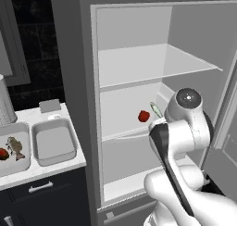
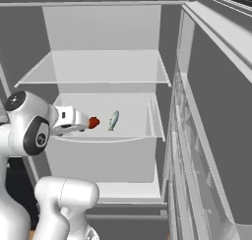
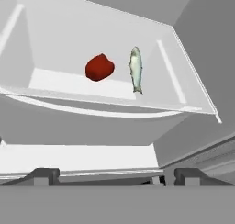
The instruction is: Place one bell pepper and one fish in each tupperware on the nearby counter, to pack two identical lunches.
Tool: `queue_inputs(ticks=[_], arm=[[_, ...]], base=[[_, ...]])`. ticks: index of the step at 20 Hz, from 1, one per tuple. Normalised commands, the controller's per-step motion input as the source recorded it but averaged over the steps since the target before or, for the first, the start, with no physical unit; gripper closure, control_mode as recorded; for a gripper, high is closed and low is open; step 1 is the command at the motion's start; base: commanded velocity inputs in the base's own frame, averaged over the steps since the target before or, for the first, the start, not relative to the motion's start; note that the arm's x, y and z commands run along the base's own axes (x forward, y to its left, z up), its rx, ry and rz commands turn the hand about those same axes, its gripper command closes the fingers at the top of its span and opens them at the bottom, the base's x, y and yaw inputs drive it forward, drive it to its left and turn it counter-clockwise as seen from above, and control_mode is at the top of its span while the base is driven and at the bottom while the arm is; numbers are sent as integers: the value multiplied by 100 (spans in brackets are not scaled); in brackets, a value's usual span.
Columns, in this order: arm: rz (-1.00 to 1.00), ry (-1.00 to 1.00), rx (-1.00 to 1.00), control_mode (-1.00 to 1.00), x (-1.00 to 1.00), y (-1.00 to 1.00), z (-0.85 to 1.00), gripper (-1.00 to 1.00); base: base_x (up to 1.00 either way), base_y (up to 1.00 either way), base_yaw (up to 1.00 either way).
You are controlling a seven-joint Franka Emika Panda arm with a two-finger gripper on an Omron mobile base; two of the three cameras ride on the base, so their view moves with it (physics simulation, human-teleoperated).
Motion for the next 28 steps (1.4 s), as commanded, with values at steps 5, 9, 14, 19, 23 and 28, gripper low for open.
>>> queue_inputs(ticks=[5, 9, 14, 19, 23, 28], arm=[[-10, -5, 31, -100, 14, 31, -58, -100], [-2, 0, 28, -100, 19, 7, -26, -100], [0, 0, 4, -100, 54, 0, -22, -100], [0, 0, 0, -100, 66, 0, -30, -100], [0, 7, 2, -100, 59, 0, -6, -100], [0, 11, 1, -100, 57, 0, -9, -100]], base=[[0, 0, 0], [0, 0, 0], [0, 0, 0], [0, 0, 0], [0, 0, 0], [0, 0, 0]])
